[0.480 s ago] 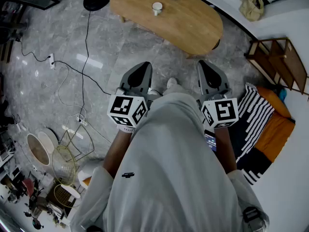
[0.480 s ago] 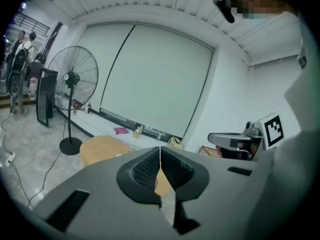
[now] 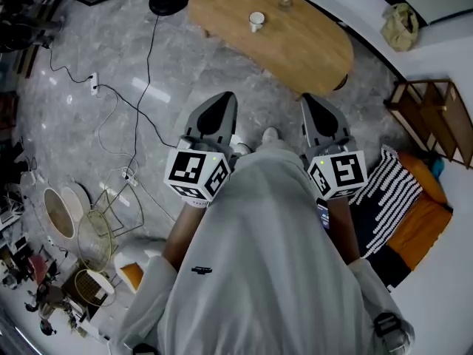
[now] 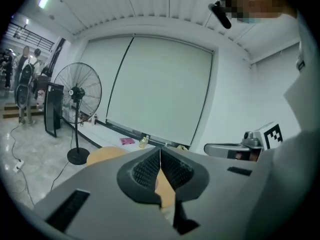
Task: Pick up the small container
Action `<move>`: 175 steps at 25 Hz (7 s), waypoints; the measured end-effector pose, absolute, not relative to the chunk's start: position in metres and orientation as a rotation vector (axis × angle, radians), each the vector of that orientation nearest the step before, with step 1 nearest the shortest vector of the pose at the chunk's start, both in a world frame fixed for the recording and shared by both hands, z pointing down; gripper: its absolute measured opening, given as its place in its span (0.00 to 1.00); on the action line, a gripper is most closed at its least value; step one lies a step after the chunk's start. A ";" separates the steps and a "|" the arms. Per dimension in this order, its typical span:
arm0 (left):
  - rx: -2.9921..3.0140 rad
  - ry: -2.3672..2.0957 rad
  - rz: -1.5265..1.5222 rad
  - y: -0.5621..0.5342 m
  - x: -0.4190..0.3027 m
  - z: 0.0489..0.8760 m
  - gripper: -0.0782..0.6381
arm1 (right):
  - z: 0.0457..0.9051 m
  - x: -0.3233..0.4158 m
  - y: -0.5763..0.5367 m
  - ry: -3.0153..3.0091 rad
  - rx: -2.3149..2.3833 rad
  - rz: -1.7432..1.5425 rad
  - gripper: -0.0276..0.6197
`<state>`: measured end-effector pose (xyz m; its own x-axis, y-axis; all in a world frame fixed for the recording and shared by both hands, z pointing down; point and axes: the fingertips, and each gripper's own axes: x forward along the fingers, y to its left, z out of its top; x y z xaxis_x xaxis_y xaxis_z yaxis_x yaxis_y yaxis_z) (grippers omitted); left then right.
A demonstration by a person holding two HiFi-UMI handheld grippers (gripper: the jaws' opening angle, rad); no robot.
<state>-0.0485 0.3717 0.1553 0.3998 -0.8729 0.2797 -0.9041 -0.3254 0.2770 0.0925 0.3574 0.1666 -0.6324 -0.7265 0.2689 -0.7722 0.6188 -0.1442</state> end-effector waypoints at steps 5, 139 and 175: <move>2.264 -1.546 0.127 0.371 -0.032 0.156 0.14 | 0.159 0.122 0.356 -2.679 1.291 0.349 0.05; 2.050 -1.102 0.442 -0.082 -0.057 0.376 0.14 | 0.438 0.069 -0.115 -2.275 1.364 0.626 0.35; 1.906 -1.133 0.578 -0.136 -0.030 0.512 0.14 | 0.606 0.091 -0.182 -2.197 1.241 0.627 0.68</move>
